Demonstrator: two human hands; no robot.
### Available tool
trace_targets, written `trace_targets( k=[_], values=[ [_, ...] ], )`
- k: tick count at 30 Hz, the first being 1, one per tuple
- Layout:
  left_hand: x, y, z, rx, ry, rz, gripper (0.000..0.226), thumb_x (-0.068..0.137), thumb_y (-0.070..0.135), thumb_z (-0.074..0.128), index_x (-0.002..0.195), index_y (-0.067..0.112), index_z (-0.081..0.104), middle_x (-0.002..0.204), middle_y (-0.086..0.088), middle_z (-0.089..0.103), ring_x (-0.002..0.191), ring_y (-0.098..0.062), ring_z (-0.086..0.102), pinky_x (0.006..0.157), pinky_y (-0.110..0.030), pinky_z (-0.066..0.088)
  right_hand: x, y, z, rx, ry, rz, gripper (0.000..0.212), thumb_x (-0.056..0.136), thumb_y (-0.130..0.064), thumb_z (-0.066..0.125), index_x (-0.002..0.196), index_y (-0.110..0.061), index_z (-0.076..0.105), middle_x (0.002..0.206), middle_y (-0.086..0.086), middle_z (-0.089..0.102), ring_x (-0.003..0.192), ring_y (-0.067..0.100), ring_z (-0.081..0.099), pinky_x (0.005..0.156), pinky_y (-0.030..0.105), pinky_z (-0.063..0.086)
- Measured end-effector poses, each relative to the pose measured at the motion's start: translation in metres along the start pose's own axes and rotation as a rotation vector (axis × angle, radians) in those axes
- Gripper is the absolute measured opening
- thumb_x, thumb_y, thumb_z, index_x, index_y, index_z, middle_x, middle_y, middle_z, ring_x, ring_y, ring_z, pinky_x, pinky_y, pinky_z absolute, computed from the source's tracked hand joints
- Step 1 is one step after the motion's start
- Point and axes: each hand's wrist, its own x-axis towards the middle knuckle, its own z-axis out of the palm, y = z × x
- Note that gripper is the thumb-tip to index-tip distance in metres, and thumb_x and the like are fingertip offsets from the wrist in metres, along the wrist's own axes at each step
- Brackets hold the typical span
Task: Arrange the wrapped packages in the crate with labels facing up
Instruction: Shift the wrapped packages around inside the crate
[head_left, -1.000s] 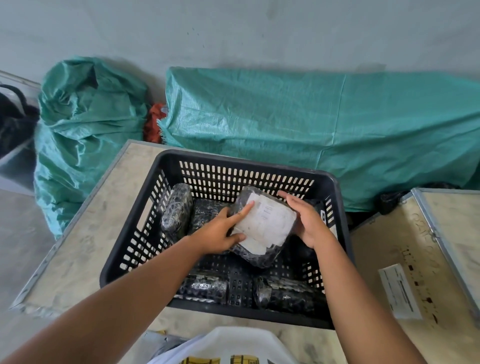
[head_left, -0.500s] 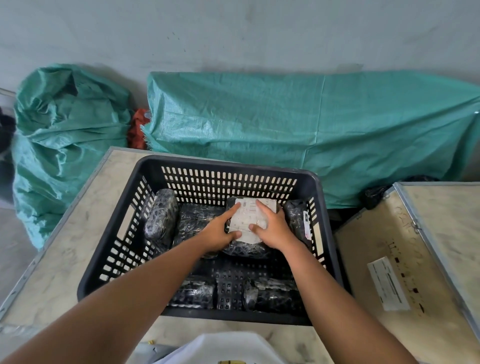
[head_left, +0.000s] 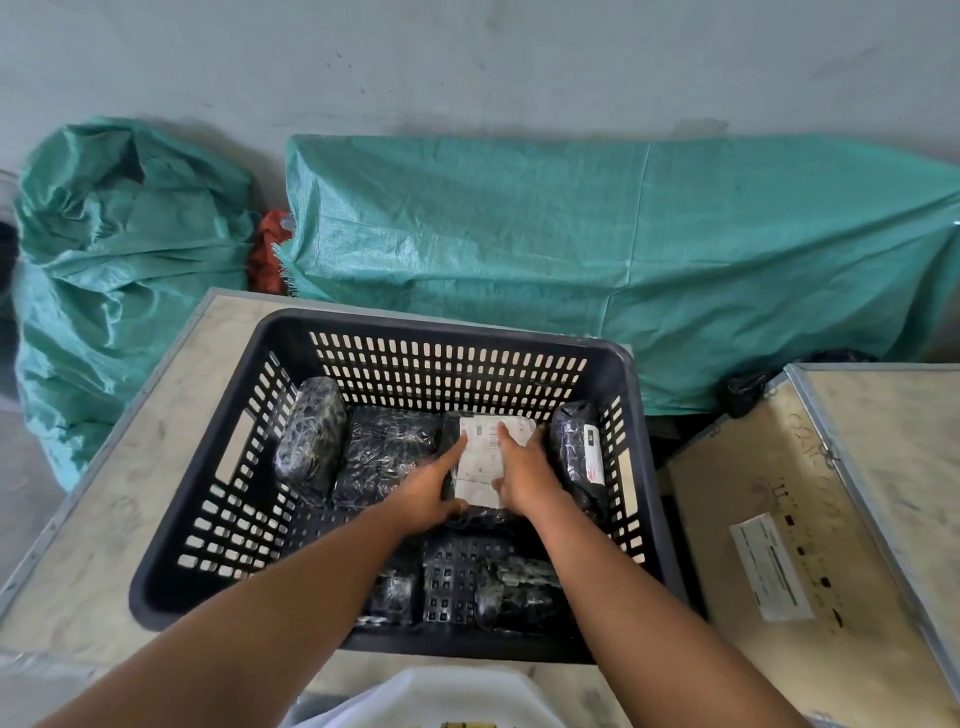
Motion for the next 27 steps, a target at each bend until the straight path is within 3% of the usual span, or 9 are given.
trace_targets(
  k=[3,5,9,12,15,18,20,22,27],
  values=[
    [0.004,0.007,0.012,0.298,-0.037,-0.038,0.092,0.096,0.011,0.063,0.162,0.031,0.000,0.165,-0.023,-0.021,0.142,-0.037,0.043,0.109,-0.042,0.046,0.000,-0.001,0.006,-0.307,-0.032,-0.017,0.096,0.093,0.006,0.061,0.165,-0.023,0.005,0.169,0.017,-0.017,0.155,0.044,0.005,0.113,0.045,0.042],
    [0.009,0.009,0.014,0.479,-0.006,-0.042,0.087,0.095,0.009,0.061,0.162,0.027,0.008,0.160,-0.019,-0.036,0.151,-0.040,0.024,0.108,-0.045,0.047,-0.001,0.000,0.008,-0.475,-0.055,-0.038,0.089,0.093,0.002,0.060,0.165,-0.018,0.011,0.171,0.017,-0.007,0.155,0.048,0.002,0.113,0.048,0.042],
    [0.012,-0.004,0.010,0.550,-0.061,0.002,0.077,0.101,0.040,0.052,0.162,0.032,0.005,0.169,-0.009,-0.016,0.155,-0.029,-0.012,0.122,-0.055,0.009,-0.003,-0.004,0.005,-0.476,-0.067,-0.026,0.085,0.093,0.001,0.061,0.163,-0.017,0.019,0.171,0.017,-0.004,0.155,0.048,0.002,0.110,0.047,0.045],
    [0.012,-0.017,0.007,0.475,-0.052,0.026,0.078,0.098,0.043,0.054,0.161,0.039,0.008,0.169,0.000,-0.014,0.156,-0.023,-0.011,0.121,-0.058,0.009,-0.011,-0.010,-0.006,-0.278,-0.033,-0.052,0.067,0.098,-0.019,0.067,0.158,-0.018,0.036,0.170,0.017,0.009,0.151,0.039,0.029,0.114,0.050,0.042],
    [0.015,-0.022,0.004,0.394,-0.033,0.030,0.079,0.094,0.040,0.062,0.159,0.042,0.017,0.170,0.004,-0.008,0.156,-0.020,-0.007,0.120,-0.060,0.011,-0.030,-0.020,-0.036,0.006,0.202,-0.218,0.054,0.099,-0.025,0.067,0.149,-0.015,0.051,0.161,0.011,0.039,0.128,0.019,0.057,0.119,0.041,0.036],
    [0.018,-0.024,0.005,0.380,-0.030,0.029,0.080,0.093,0.041,0.063,0.159,0.042,0.019,0.170,0.005,-0.006,0.157,-0.020,-0.005,0.121,-0.059,0.013,-0.053,-0.020,-0.066,0.036,0.470,-0.300,0.041,0.097,-0.029,0.068,0.137,-0.020,0.063,0.145,0.001,0.059,0.136,0.021,0.051,0.116,0.030,0.034],
    [0.018,-0.025,0.005,0.373,-0.028,0.030,0.080,0.092,0.041,0.064,0.159,0.041,0.019,0.170,0.004,-0.004,0.157,-0.020,-0.004,0.121,-0.059,0.014,-0.067,-0.009,-0.076,-0.054,0.553,-0.211,0.045,0.095,-0.037,0.069,0.138,-0.025,0.063,0.148,0.003,0.055,0.139,0.027,0.044,0.113,0.042,0.038],
    [0.018,-0.025,0.006,0.366,-0.022,0.031,0.080,0.092,0.041,0.065,0.159,0.041,0.020,0.170,0.004,-0.004,0.157,-0.021,-0.003,0.121,-0.059,0.014,-0.078,0.007,-0.075,-0.119,0.522,-0.067,0.056,0.093,-0.040,0.069,0.146,-0.025,0.055,0.159,0.013,0.039,0.147,0.035,0.031,0.115,0.051,0.035],
    [0.015,-0.020,0.005,0.387,-0.035,0.023,0.079,0.094,0.039,0.062,0.160,0.041,0.017,0.170,0.002,-0.006,0.157,-0.022,-0.005,0.120,-0.059,0.012,-0.086,0.023,-0.056,0.054,0.409,-0.035,0.072,0.096,-0.032,0.070,0.159,-0.019,0.037,0.166,0.022,0.022,0.155,0.035,0.017,0.123,0.042,0.021]
  ],
)
